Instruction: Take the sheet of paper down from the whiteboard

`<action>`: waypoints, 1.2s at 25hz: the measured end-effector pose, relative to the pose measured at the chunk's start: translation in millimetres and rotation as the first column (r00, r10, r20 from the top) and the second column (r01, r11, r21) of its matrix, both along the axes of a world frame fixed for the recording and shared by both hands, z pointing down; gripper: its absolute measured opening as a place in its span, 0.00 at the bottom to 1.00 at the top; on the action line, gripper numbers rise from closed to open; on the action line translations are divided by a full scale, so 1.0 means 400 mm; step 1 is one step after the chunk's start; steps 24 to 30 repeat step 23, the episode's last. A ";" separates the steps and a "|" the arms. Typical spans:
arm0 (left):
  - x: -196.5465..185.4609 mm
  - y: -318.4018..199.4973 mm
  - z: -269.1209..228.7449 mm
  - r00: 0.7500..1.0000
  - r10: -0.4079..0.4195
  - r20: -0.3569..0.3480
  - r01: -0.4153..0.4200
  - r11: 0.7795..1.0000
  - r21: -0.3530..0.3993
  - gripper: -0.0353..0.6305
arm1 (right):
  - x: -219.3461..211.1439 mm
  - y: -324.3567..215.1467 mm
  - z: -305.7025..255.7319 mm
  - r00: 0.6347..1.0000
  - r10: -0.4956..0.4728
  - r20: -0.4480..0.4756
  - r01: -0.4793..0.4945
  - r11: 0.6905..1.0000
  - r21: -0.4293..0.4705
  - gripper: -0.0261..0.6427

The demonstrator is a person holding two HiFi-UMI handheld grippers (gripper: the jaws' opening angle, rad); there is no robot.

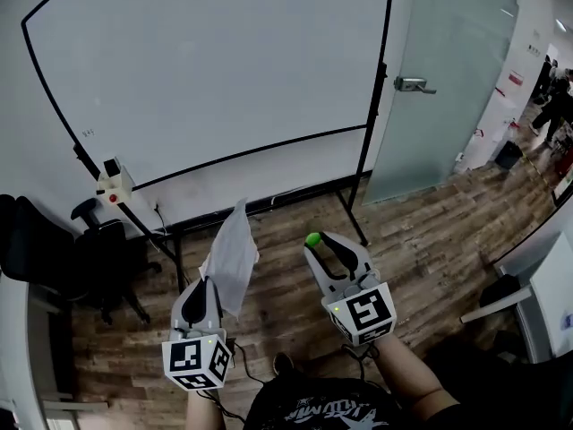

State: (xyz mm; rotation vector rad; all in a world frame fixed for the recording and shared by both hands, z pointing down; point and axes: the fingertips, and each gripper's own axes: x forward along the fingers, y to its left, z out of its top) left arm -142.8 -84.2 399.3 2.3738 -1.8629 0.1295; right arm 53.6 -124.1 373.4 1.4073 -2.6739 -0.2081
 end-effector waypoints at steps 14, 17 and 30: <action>0.194 0.227 0.000 1.000 0.006 0.022 -0.006 1.000 0.012 0.07 | 0.172 0.239 0.006 1.000 -0.026 0.016 0.026 1.000 0.016 0.23; 0.212 0.267 -0.004 1.000 0.010 0.020 -0.010 1.000 0.019 0.07 | 0.185 0.281 0.001 0.999 -0.027 0.025 0.026 0.999 0.024 0.23; 0.220 0.318 0.017 1.000 0.008 -0.007 -0.008 1.000 0.007 0.07 | 0.181 0.335 0.046 0.999 -0.038 0.015 0.038 0.999 -0.011 0.23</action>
